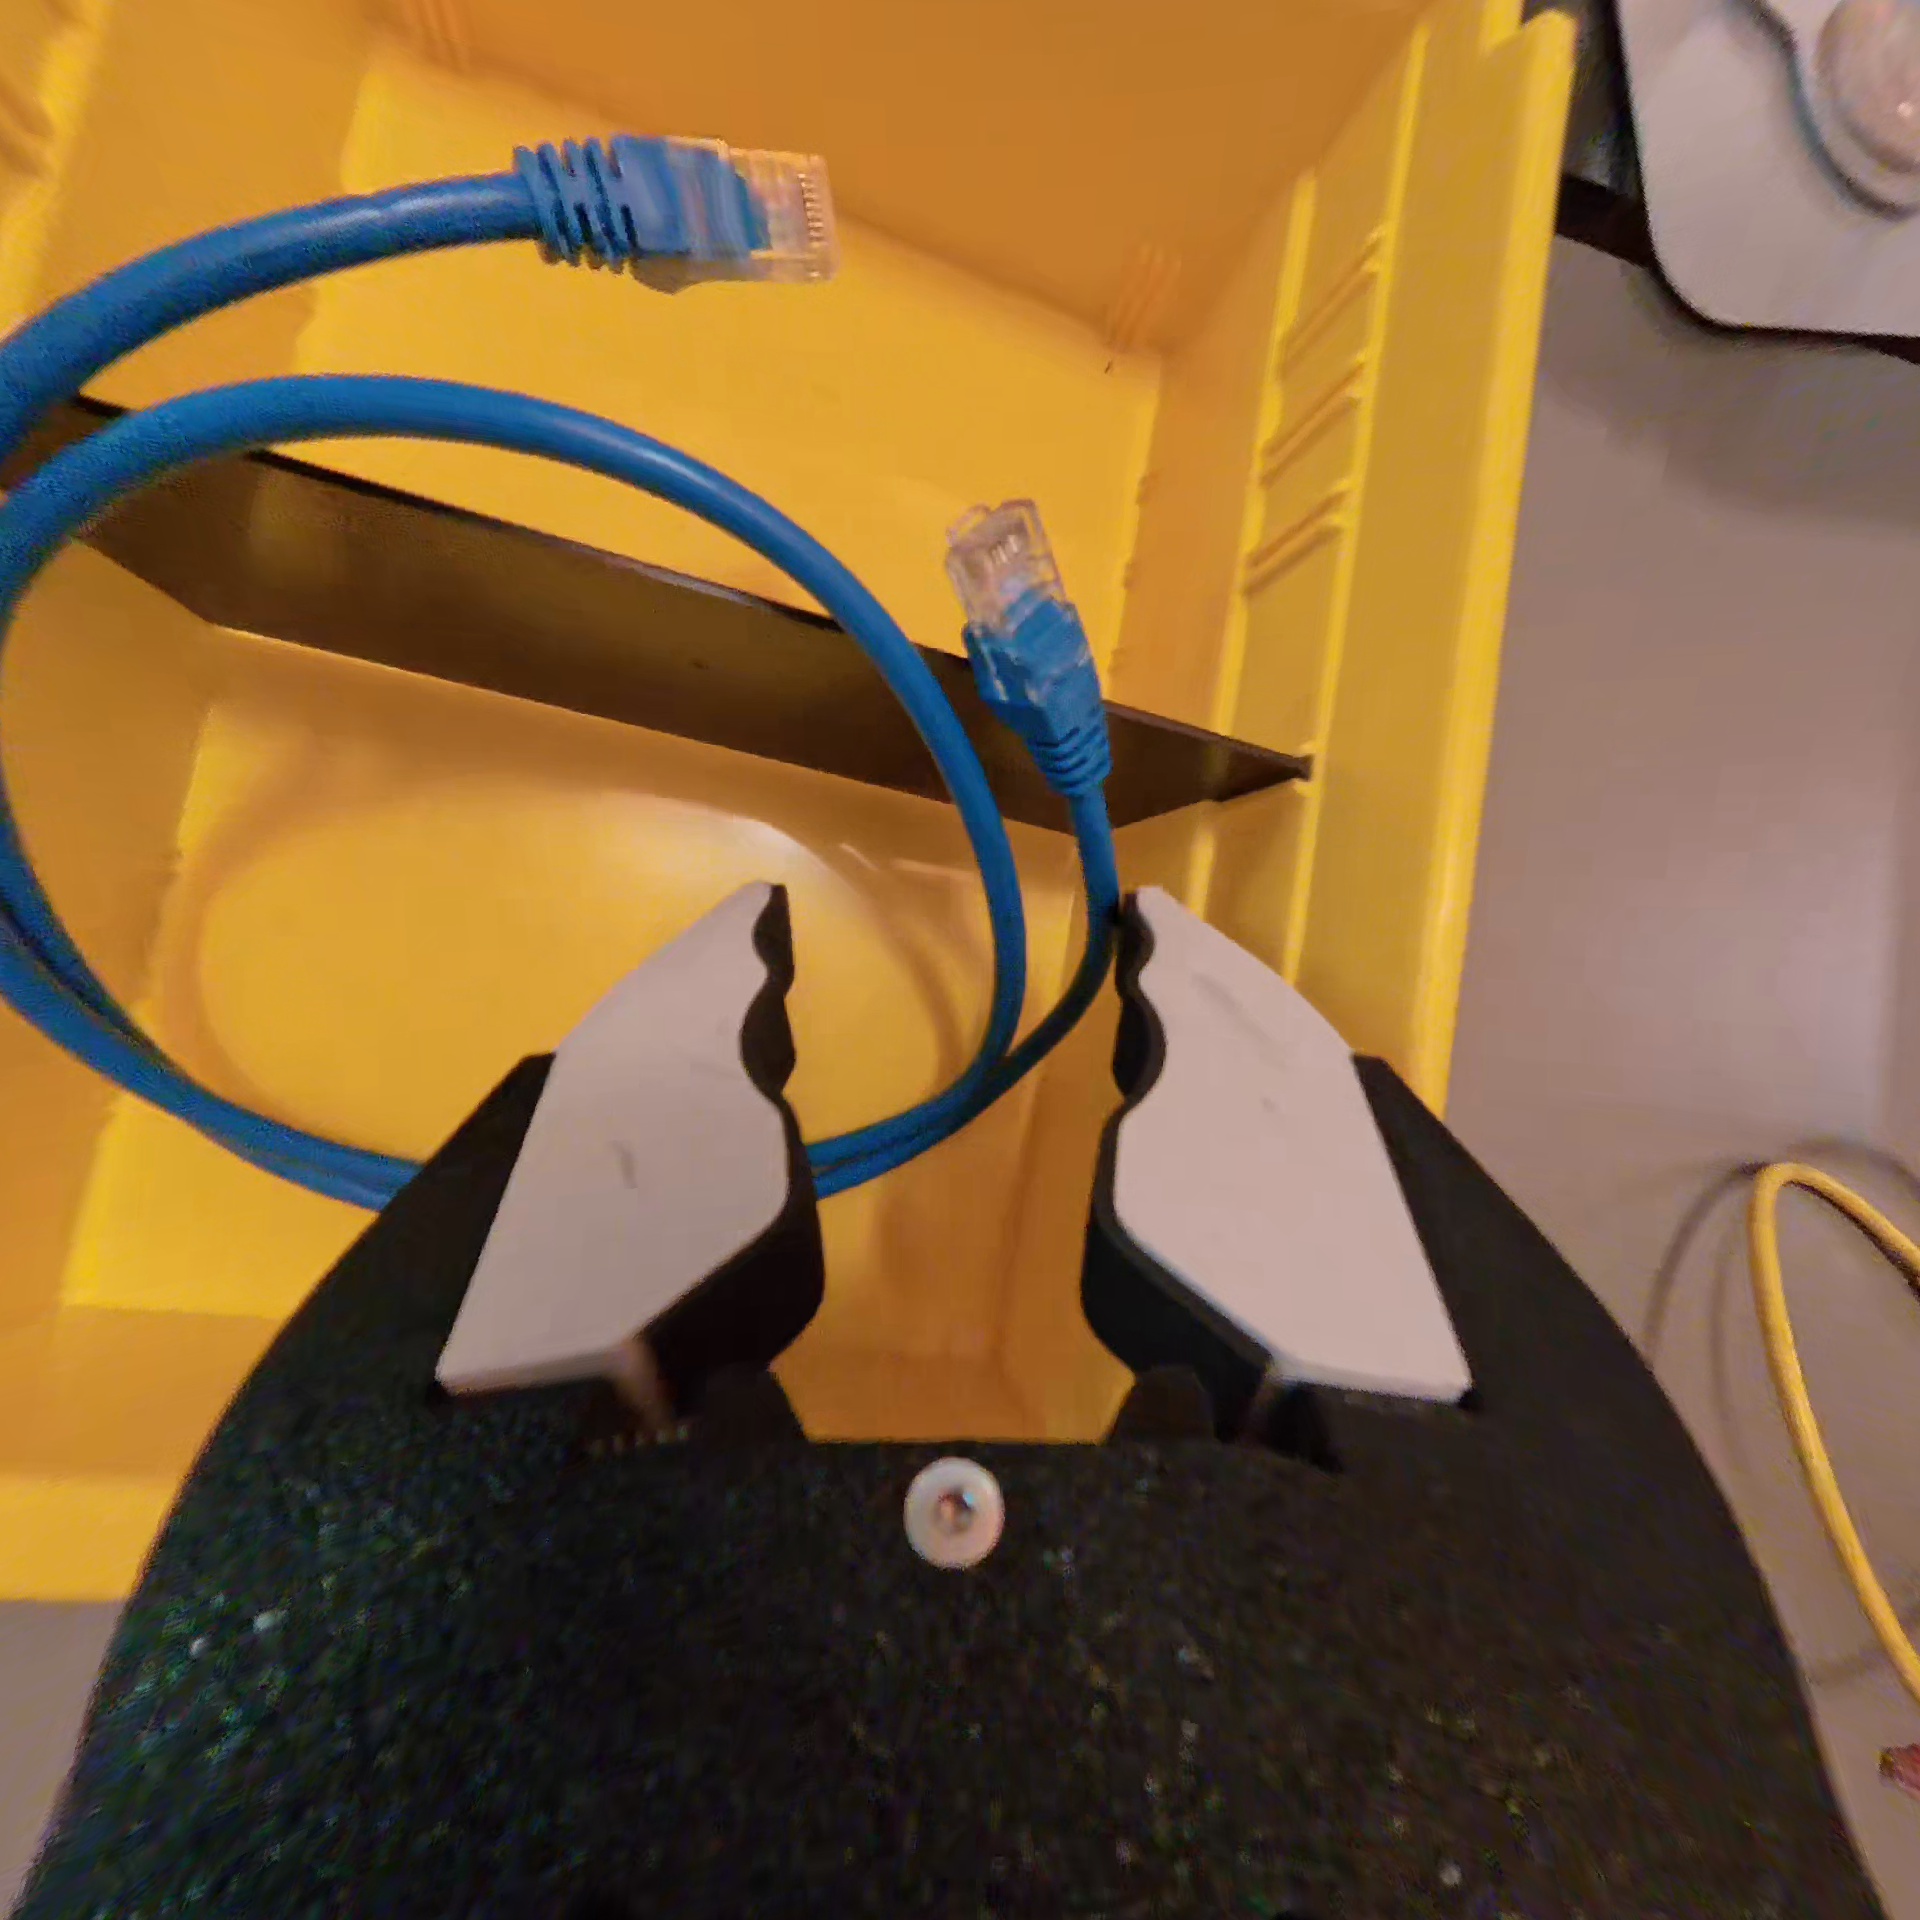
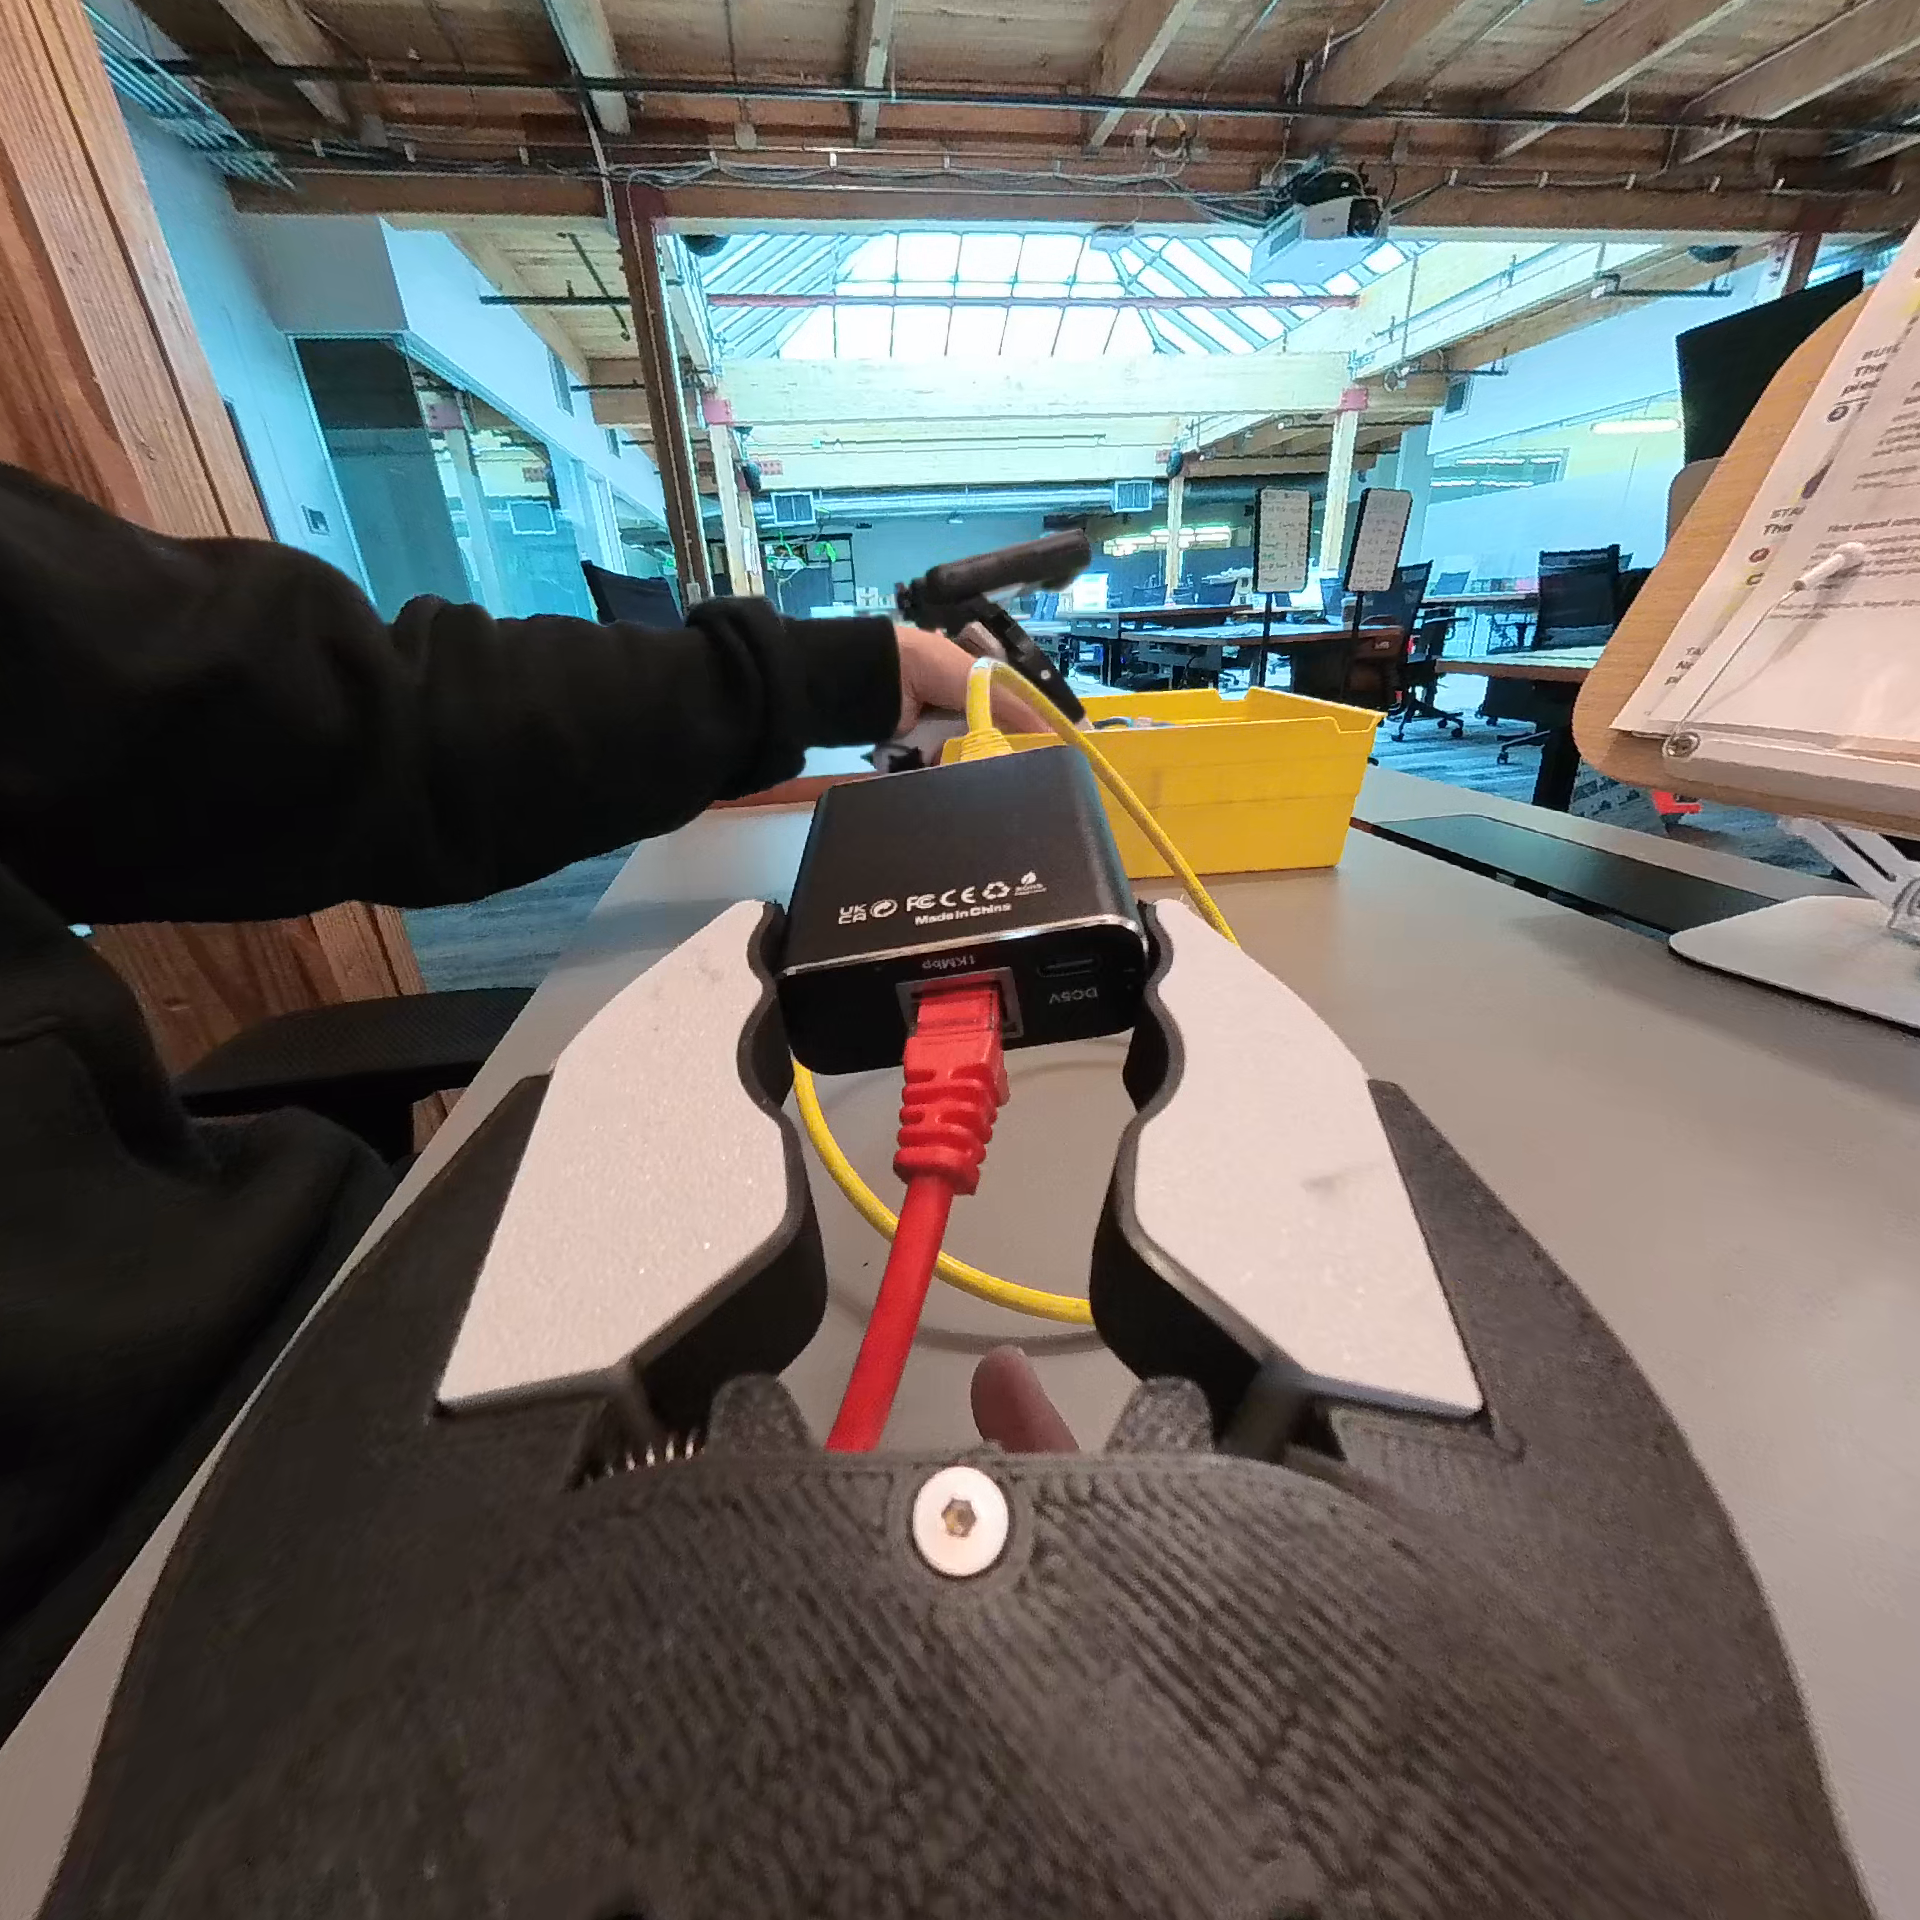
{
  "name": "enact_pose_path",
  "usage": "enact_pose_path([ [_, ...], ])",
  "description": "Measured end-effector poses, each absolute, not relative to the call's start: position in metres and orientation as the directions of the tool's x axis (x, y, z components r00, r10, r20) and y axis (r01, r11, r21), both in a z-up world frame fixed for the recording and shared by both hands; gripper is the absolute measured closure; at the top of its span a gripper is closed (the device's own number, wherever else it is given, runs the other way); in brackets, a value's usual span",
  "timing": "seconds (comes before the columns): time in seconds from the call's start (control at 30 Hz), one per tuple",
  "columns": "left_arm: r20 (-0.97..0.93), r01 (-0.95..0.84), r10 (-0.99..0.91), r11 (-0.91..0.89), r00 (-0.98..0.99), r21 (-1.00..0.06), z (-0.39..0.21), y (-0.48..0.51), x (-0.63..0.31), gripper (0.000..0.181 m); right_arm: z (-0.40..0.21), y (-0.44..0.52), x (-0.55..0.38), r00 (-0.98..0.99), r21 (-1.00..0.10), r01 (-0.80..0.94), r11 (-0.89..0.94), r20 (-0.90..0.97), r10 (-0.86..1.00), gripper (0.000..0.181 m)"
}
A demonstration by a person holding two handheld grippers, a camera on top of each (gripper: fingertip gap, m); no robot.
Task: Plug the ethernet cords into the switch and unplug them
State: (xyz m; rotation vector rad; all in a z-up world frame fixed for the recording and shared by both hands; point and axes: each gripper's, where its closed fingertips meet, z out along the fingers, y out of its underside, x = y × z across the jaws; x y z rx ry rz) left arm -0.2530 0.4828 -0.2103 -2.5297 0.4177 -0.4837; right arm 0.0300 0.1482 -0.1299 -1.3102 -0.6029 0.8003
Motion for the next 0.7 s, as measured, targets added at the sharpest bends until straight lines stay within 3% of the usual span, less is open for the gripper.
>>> enact_pose_path([
  [0.1,0.295,-0.162,-0.366,-0.826,0.883,-0.539,-0.218,0.484,-0.249,0.126,-0.13,0.147,0.029,0.602,-0.984,-0.165,0.072,-0.043,0.797,0.119],
  [0.17,0.339,-0.127,-0.369,-0.817,0.865,-0.563,-0.216,0.485,-0.244,0.149,-0.13,0.147,0.029,0.599,-0.983,-0.167,0.073,-0.042,0.799,0.119],
  [0.2,0.355,-0.118,-0.38,-0.808,0.854,-0.578,-0.214,0.484,-0.242,0.169,-0.129,0.147,0.03,0.601,-0.983,-0.169,0.072,-0.045,0.798,0.119],
  [0.23,0.354,-0.118,-0.388,-0.798,0.851,-0.59,-0.212,0.484,-0.243,0.174,-0.129,0.147,0.03,0.6,-0.983,-0.171,0.073,-0.045,0.798,0.119],
  [0.37,0.272,-0.212,-0.503,-0.709,0.82,-0.672,-0.186,0.472,-0.248,0.176,-0.129,0.146,0.029,0.598,-0.983,-0.17,0.072,-0.045,0.8,0.119],
  [0.53,0.121,-0.376,-0.708,-0.503,0.696,-0.778,-0.101,0.43,-0.243,0.176,-0.128,0.145,0.031,0.597,-0.98,-0.181,0.083,-0.043,0.801,0.119],
  [0.63,0.054,-0.588,-0.881,-0.359,0.471,-0.725,-0.059,0.367,-0.219,0.176,-0.127,0.143,0.033,0.593,-0.979,-0.181,0.087,-0.038,0.804,0.119],
  [0.7,0.067,-0.731,-0.973,-0.21,0.22,-0.649,-0.047,0.309,-0.2,0.176,-0.123,0.137,0.037,0.588,-0.976,-0.18,0.119,-0.01,0.809,0.118],
])
